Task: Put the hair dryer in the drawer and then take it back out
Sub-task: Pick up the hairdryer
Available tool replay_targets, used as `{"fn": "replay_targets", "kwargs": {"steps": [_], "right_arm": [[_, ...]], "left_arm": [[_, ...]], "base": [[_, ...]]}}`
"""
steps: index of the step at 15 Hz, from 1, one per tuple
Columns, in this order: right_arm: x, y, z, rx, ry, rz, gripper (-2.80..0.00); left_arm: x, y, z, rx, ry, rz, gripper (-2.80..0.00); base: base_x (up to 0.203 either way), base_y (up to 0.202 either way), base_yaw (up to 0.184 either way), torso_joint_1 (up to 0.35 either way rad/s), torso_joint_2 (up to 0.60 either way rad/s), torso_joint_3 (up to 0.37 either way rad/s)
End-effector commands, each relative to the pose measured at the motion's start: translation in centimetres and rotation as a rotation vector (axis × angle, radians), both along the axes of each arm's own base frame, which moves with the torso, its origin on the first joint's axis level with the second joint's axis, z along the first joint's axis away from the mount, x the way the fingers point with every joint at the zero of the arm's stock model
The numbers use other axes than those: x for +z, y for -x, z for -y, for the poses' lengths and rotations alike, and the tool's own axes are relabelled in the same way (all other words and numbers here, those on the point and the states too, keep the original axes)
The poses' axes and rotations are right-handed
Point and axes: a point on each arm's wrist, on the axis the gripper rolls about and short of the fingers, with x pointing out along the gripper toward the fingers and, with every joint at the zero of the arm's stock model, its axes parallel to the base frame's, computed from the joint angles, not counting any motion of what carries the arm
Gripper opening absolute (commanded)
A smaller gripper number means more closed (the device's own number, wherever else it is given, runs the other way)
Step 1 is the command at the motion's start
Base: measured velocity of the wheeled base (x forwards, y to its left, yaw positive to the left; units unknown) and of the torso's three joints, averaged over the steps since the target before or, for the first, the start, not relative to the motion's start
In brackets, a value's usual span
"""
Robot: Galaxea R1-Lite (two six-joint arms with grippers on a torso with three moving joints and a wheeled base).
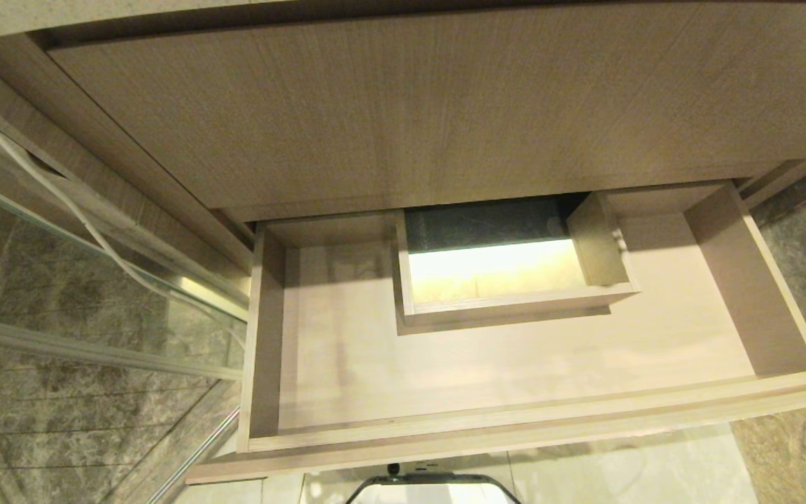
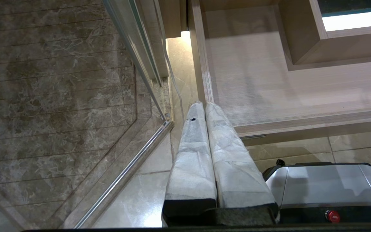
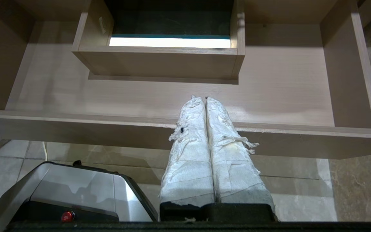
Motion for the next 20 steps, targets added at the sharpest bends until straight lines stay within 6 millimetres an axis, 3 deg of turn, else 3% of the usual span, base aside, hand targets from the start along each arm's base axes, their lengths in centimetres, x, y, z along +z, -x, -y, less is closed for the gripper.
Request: {"fn": "replay_targets", "kwargs": {"steps": [1, 7, 20], "right_arm": [[-1.2, -0.03, 0.0, 0.0, -0.001, -0.001, -2.8], [-1.2, -0.03, 0.0, -0.001, -0.002, -0.001, -2.8], [-1.2, -0.03, 0.0, -0.001, 0.001, -0.001, -2.8]], "left_arm": [[-0.04, -0.01, 0.0, 0.0, 0.0, -0.001, -2.8], [0.01, 0.0, 0.0, 0.0, 0.001, 0.002, -2.8], [-0.03, -0.01, 0.0, 0.0, 0.003, 0.001, -2.8]], "base": [[0.0, 0.0, 0.0, 0.0, 0.0, 0.0], [0.0, 0.0, 0.0, 0.067, -0.14, -0.063], [0.0, 0.0, 0.0, 0.276, -0.52, -0.253]]}}
